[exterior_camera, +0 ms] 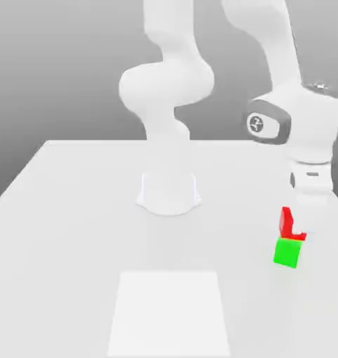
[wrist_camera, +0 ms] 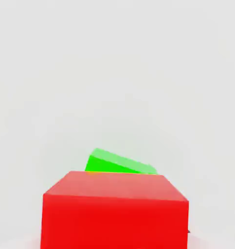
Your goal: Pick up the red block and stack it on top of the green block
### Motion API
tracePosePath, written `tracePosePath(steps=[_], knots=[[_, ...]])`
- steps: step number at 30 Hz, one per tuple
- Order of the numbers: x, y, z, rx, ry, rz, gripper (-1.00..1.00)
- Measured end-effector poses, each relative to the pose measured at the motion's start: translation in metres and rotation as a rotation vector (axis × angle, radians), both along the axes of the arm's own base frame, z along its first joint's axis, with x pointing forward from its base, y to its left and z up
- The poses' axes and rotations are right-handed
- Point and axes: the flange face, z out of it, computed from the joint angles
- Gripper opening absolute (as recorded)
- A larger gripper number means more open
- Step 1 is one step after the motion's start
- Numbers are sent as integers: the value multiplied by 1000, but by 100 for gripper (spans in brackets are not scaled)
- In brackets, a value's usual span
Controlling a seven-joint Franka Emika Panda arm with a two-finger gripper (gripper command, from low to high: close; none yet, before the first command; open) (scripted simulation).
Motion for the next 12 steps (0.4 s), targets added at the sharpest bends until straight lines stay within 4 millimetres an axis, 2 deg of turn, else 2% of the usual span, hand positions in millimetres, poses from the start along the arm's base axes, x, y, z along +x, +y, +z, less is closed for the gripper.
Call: tracePosePath(steps=[6, 12], knots=[[-1, 0, -1, 1, 0, 2, 100], [0, 1, 51, 1, -1, 2, 100]])
